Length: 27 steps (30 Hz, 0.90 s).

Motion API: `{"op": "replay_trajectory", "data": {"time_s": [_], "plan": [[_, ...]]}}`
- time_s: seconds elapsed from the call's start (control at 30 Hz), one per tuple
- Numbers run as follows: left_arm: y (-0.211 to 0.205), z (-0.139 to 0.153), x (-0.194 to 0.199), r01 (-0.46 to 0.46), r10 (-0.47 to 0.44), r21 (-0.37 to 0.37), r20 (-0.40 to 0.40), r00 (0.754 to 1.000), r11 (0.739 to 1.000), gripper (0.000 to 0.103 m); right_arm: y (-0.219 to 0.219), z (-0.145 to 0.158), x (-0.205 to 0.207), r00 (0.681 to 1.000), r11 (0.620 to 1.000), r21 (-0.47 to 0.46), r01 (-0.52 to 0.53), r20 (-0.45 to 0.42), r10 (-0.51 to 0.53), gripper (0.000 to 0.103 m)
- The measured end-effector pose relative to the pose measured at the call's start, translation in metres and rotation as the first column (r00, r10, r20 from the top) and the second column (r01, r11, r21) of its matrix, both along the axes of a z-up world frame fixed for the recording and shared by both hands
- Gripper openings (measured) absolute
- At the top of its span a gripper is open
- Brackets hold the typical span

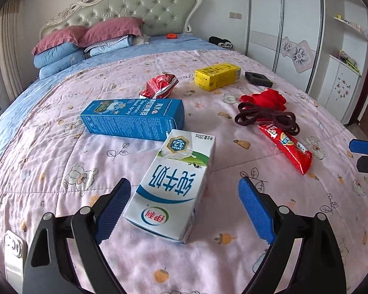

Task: Collect trash
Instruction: 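Return to the bed and grasp the white milk carton with the left tool, then grasp the dark cord with the right tool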

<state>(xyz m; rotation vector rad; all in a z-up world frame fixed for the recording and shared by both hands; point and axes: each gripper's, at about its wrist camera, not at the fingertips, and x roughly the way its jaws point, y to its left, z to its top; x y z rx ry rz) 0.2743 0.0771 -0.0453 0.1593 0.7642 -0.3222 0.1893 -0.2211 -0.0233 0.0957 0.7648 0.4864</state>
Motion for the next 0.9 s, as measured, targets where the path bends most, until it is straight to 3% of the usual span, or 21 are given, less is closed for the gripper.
{"op": "replay_trajectory", "data": {"time_s": [0.23,0.27,0.3,0.33,0.7,0.8,0.87,0.9], "plan": [[-0.003,-0.021,0.039,0.03,-0.032,-0.014,-0.102,0.994,0.999,0.087,0.014,0.006,0.036,1.0,1.0,-0.029,-0.006,-0.007,0.006,0.05],[-0.004,-0.024,0.042,0.034,-0.036,-0.02,-0.119,0.992,0.999,0.082,0.017,0.006,0.042,1.0,0.999,-0.041,-0.005,-0.005,0.005,0.05],[-0.006,-0.029,0.045,0.034,-0.038,-0.027,-0.142,0.989,0.999,0.067,0.019,0.005,0.048,1.0,0.998,-0.055,-0.001,-0.005,0.0,0.05],[-0.006,-0.031,0.047,0.028,-0.031,-0.023,-0.148,0.989,0.999,0.064,0.021,0.004,0.054,1.0,0.998,-0.064,0.008,-0.004,-0.008,0.05],[-0.009,-0.032,0.038,0.039,-0.041,-0.025,-0.094,0.995,0.999,0.056,0.033,-0.015,0.112,0.997,0.995,-0.094,0.034,-0.072,-0.041,0.053],[-0.007,-0.032,0.038,0.04,-0.044,-0.043,-0.094,0.995,0.998,0.056,0.029,-0.026,0.13,0.99,0.998,-0.031,0.05,-0.133,-0.054,0.053],[-0.005,-0.032,0.039,0.04,-0.045,-0.053,-0.097,0.994,0.998,0.056,0.026,-0.034,0.137,0.984,0.998,0.014,0.056,-0.17,-0.053,0.046],[-0.005,-0.032,0.039,0.04,-0.045,-0.053,-0.096,0.994,0.998,0.056,0.025,-0.038,0.139,0.982,0.998,0.021,0.055,-0.18,-0.05,0.035]]}}
